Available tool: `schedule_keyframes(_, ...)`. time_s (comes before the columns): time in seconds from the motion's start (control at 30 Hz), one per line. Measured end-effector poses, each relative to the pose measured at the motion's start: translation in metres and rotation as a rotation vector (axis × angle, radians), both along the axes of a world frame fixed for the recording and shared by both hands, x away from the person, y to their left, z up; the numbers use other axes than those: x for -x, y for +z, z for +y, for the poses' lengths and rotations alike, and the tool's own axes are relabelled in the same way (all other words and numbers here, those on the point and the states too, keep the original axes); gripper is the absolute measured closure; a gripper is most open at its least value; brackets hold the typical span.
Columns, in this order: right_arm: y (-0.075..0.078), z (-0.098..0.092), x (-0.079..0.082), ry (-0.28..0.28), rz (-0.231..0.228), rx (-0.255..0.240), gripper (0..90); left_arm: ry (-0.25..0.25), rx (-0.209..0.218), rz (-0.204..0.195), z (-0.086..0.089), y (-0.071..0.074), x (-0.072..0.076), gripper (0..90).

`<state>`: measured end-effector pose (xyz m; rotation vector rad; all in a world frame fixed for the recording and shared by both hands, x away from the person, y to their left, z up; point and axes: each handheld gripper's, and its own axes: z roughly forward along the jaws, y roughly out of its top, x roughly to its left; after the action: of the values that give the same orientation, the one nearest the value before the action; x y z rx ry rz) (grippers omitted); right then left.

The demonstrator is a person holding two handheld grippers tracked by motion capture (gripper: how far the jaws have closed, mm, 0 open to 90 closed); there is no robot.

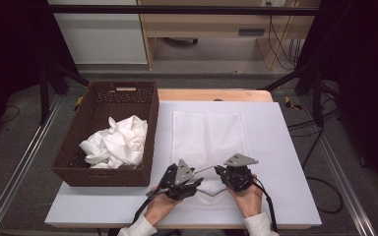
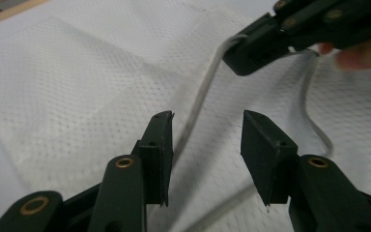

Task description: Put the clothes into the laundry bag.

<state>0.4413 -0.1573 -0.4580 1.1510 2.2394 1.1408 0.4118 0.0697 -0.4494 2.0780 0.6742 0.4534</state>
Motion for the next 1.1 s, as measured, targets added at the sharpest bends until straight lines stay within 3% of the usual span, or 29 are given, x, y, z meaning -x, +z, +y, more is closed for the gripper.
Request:
schedule_keyframes(0.1,0.004,-0.002,0.001,0.001,-0.018,-0.03,88.4,-0.012,0.026,0.028,0.006,0.001,0.008,68.3)
schedule_keyframes(0.13,0.005,-0.002,0.001,0.005,-0.03,-0.033,88.4,-0.031,0.02,0.063,0.009,0.0,0.012,68.3)
schedule_keyframes(0.17,0.009,-0.001,0.003,0.004,-0.048,-0.037,88.4,-0.039,-0.003,0.064,0.013,-0.005,0.018,75.7)
schedule_keyframes(0.2,0.009,-0.001,0.003,0.004,-0.048,-0.037,88.4,-0.039,-0.003,0.064,0.013,-0.005,0.018,78.0)
schedule_keyframes(0.27,0.013,0.0,0.003,-0.003,-0.062,-0.046,88.5,-0.025,-0.027,0.081,0.021,-0.02,0.023,83.1)
schedule_keyframes(0.4,0.017,0.003,0.001,-0.01,-0.078,-0.055,88.4,-0.016,-0.066,0.091,0.028,-0.034,0.022,87.1)
schedule_keyframes(0.47,0.023,0.003,0.0,-0.016,-0.091,-0.061,88.4,-0.015,-0.052,0.104,0.031,-0.036,0.021,87.9)
schedule_keyframes(0.53,0.025,0.003,0.0,-0.013,-0.101,-0.071,88.4,-0.016,-0.045,0.106,0.032,-0.037,0.02,88.3)
schedule_keyframes(0.67,0.037,0.0,0.0,-0.027,-0.17,-0.112,88.3,-0.014,-0.064,0.093,0.03,-0.038,0.021,88.7)
schedule_keyframes(0.8,0.037,0.002,0.004,-0.04,-0.206,-0.139,88.4,-0.007,-0.069,0.091,0.029,-0.038,0.022,88.6)
schedule_keyframes(0.87,0.037,0.005,0.004,-0.041,-0.215,-0.126,88.4,-0.013,-0.068,0.091,0.029,-0.037,0.023,88.2)
schedule_keyframes(1.0,0.038,0.005,0.005,-0.038,-0.221,-0.129,88.4,-0.016,-0.048,0.091,0.031,-0.033,0.023,80.4)
schedule_keyframes(1.1,0.038,0.004,0.006,-0.036,-0.217,-0.13,88.3,-0.024,-0.013,0.069,0.035,-0.021,0.027,68.3)
